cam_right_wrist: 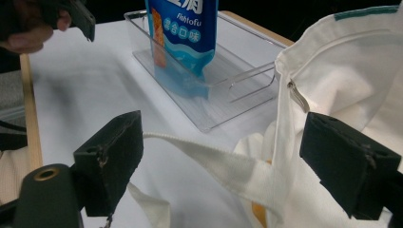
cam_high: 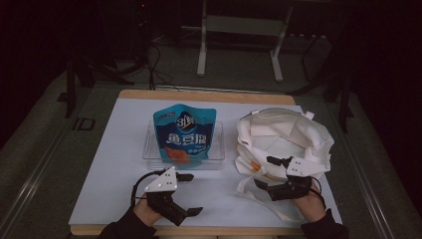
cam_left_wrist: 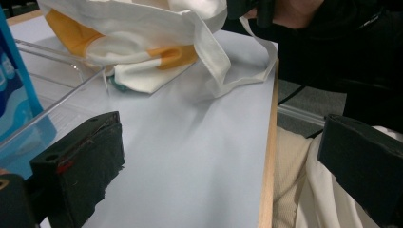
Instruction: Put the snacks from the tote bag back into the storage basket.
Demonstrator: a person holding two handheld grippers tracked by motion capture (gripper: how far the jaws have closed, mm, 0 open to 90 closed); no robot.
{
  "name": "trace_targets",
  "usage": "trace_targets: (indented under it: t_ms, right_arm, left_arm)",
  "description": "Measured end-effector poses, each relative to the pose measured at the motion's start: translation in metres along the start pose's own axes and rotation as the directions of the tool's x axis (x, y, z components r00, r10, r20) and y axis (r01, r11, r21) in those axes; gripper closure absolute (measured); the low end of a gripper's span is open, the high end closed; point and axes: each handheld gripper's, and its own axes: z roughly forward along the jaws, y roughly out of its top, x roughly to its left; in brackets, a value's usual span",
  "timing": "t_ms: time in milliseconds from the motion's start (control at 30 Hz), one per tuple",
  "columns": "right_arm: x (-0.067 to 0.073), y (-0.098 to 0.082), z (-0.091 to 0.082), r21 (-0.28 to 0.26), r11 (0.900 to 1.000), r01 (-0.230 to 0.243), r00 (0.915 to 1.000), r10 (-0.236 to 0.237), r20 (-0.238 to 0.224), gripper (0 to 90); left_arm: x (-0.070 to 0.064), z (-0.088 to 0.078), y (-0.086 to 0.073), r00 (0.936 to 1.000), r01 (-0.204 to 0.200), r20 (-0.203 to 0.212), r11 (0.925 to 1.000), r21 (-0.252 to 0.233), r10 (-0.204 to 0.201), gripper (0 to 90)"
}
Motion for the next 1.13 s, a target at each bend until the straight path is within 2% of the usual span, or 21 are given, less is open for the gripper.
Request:
trace_targets:
  t_ms: [33, 100, 233, 300, 400, 533, 733, 933, 1133]
  right_arm:
    - [0.0, -0.001, -0.001, 0.0, 1.0, -0.003, 1.0, 0.003, -0.003, 14.6]
    - [0.001, -0.005, -0.002, 0.007, 1.0, -0.001, 0.9999, 0.001, -0.014, 14.6]
    - [0.003, -0.012, -0.002, 0.021, 1.0, 0.016, 0.9999, -0.016, -0.005, 14.4]
    - [0.005, -0.014, -0.005, 0.008, 1.0, 0.016, 0.9999, -0.016, 0.0, 14.3]
    - [0.005, -0.014, -0.009, -0.017, 1.0, 0.008, 0.9997, -0.008, -0.022, 14.2]
    - [0.006, -0.016, -0.014, -0.037, 0.999, 0.008, 0.9997, -0.007, 0.025, 14.1]
    - [0.005, -0.024, -0.02, -0.07, 0.998, 0.001, 0.9945, 0.007, 0.104, 14.1]
    - [0.001, -0.027, -0.023, -0.091, 0.996, -0.012, 0.9908, 0.024, 0.133, 14.1]
    - [0.001, -0.027, -0.022, -0.066, 0.998, -0.007, 0.9868, 0.018, 0.161, 14.3]
  left_arm:
    - [0.0, 0.001, -0.002, 1.0, -0.001, 0.004, 1.0, -0.005, 0.001, 1.8]
    - [0.0, 0.004, -0.005, 1.0, -0.007, 0.0, 0.9999, 0.014, 0.007, 1.8]
    - [0.002, 0.006, -0.01, 1.0, 0.001, -0.002, 0.9996, 0.028, -0.001, 1.8]
    - [0.001, 0.007, -0.011, 1.0, -0.001, -0.001, 0.9995, 0.032, 0.001, 1.8]
    - [0.001, 0.008, -0.015, 1.0, -0.003, 0.006, 0.9999, 0.017, 0.003, 1.8]
    - [0.001, 0.01, -0.017, 1.0, -0.004, -0.005, 0.9994, 0.035, 0.004, 1.8]
    - [-0.001, 0.011, -0.017, 0.9996, -0.02, -0.021, 0.9988, 0.044, 0.021, 1.8]
    - [-0.003, 0.011, -0.02, 0.9995, -0.025, -0.02, 0.9982, 0.054, 0.026, 1.8]
    - [-0.003, 0.012, -0.021, 0.9993, -0.03, -0.022, 0.9988, 0.039, 0.031, 1.8]
